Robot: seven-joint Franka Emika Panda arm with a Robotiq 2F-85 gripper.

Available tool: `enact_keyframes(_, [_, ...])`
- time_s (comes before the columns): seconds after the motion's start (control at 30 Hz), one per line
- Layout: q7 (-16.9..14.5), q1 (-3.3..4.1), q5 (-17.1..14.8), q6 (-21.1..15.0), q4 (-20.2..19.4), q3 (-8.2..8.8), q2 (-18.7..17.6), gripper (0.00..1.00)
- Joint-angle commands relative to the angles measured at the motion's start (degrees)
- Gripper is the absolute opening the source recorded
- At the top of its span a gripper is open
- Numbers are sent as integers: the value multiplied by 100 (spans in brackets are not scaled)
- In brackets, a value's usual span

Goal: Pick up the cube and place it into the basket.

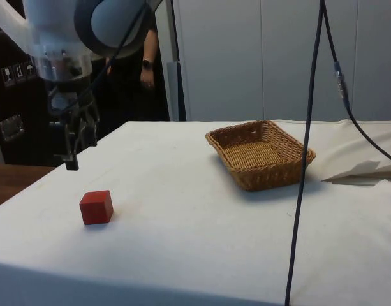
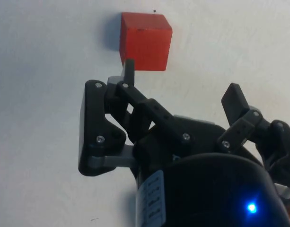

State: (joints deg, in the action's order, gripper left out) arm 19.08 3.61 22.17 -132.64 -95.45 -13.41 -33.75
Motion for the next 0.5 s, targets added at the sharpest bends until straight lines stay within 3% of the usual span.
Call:
enact_keyframes(0.0, [-80,-63,-103,-109,-46,-57,-23,100])
enact_keyframes(0.07, [-143,-74,-178,-126,-63,-57,-40,100])
enact_keyframes(0.1, [-92,-29,-120,-57,-52,0,-11,100])
enact_keyframes(0.13, [-206,-92,-258,-143,-80,-63,-52,100])
enact_keyframes(0.3, [-355,-120,-447,-212,-92,-63,-103,100])
enact_keyframes(0.37, [-332,-63,-413,-149,-74,0,-97,100])
enact_keyframes(0.4, [-384,-97,-453,-218,-74,-34,-132,100])
enact_keyframes(0.47, [-395,-80,-424,-246,-69,-17,-183,100])
